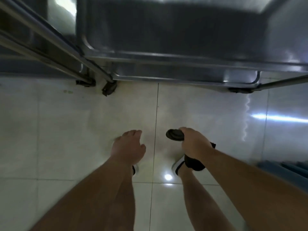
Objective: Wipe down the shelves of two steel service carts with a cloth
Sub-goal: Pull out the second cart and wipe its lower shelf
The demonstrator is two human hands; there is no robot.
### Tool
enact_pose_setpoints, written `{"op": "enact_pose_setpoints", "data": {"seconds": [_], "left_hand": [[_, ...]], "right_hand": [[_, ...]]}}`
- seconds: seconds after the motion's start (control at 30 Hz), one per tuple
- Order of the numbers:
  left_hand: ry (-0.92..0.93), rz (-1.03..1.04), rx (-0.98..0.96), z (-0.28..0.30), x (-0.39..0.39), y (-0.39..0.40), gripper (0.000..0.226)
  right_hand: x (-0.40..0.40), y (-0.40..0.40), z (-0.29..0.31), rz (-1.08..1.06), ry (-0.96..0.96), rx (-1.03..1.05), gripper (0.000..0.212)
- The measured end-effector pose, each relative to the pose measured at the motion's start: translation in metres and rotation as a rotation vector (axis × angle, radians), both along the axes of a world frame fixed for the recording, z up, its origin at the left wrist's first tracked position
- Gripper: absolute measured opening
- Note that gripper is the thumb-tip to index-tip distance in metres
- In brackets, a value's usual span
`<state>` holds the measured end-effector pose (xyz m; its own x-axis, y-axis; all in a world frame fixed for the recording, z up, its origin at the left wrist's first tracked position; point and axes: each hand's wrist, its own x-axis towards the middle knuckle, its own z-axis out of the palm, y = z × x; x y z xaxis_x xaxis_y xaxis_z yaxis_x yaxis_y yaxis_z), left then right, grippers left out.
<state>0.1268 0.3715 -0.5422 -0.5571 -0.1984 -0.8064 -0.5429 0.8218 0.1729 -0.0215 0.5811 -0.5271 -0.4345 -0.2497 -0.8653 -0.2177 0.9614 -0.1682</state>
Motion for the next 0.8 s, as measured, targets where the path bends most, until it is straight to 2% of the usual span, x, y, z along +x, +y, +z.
{"op": "enact_pose_setpoints", "data": {"seconds": [0.13,0.3,0.5,0.6,0.73,0.8], "left_hand": [[-0.083,0.013,0.016,0.11,0.005,-0.024,0.06],[-0.039,-0.027,0.02,0.243,0.005,-0.052,0.053],[0.093,-0.016,-0.03,0.374,0.007,-0.091,0.05],[0.161,0.012,-0.098,0.419,0.007,-0.103,0.05],[0.246,0.106,-0.154,0.466,0.001,-0.115,0.052],[0.29,0.156,-0.21,0.487,-0.004,-0.118,0.052]], "right_hand": [[0.01,-0.011,0.104,-0.012,-0.04,0.047,0.064],[0.003,-0.054,0.234,0.08,0.008,0.007,0.05],[-0.005,-0.124,0.382,0.207,0.119,-0.035,0.046],[-0.002,-0.156,0.432,0.203,0.185,-0.131,0.044],[-0.002,-0.188,0.473,0.237,0.24,-0.259,0.054],[-0.005,-0.198,0.49,0.273,0.244,-0.305,0.05]]}}
